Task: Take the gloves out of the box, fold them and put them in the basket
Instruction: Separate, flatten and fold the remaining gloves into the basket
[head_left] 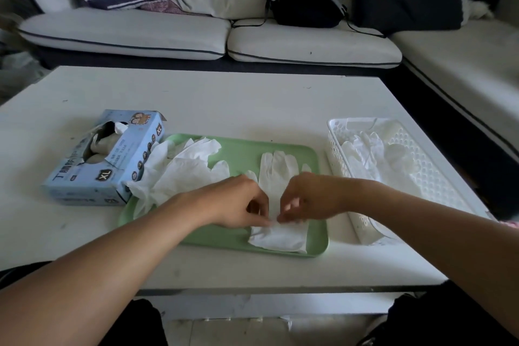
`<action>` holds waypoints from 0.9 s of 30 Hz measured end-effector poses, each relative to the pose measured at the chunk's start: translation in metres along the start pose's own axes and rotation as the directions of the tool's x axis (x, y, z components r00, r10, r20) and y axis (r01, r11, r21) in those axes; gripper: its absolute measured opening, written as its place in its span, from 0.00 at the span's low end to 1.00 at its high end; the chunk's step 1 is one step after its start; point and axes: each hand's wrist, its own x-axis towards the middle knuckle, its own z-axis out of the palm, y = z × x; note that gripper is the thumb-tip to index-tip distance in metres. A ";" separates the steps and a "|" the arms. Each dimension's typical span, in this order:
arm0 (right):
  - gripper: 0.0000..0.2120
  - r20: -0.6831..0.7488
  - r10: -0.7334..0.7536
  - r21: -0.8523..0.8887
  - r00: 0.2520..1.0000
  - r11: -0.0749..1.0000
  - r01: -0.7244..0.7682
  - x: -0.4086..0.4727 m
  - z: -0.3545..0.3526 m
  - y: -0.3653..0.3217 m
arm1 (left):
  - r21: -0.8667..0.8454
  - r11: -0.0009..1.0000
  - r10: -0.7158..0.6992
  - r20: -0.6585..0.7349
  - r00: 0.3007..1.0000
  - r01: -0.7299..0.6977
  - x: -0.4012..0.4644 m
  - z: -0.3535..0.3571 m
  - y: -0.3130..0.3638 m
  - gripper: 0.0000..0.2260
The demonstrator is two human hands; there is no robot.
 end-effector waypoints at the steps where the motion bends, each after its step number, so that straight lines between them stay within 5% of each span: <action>1: 0.08 -0.092 -0.003 -0.042 0.996 0.999 -0.001 0.003 -0.001 0.003 | 0.040 0.999 0.001 -0.023 1.000 -0.001 0.001 -0.003 -0.002 0.08; 8: 0.19 -0.113 0.013 -0.209 0.994 0.977 -0.037 0.017 0.028 -0.010 | 0.218 0.976 -0.014 -0.021 1.000 0.018 0.001 0.002 -0.004 0.15; 19: 0.12 -0.183 -0.016 -0.258 0.983 0.966 -0.032 0.026 0.020 -0.015 | 0.146 0.983 -0.075 -0.212 0.974 0.108 -0.015 -0.017 -0.018 0.12; 23: 0.21 -0.324 0.126 -0.300 0.938 0.926 -0.228 0.036 0.004 -0.008 | 0.166 0.968 -0.114 -0.378 0.919 0.189 -0.032 -0.038 -0.041 0.12; 27: 0.27 -0.269 0.319 -0.320 0.909 0.860 -0.397 0.048 -0.004 0.017 | 0.147 0.980 -0.078 -0.322 0.943 0.131 -0.034 -0.026 -0.048 0.18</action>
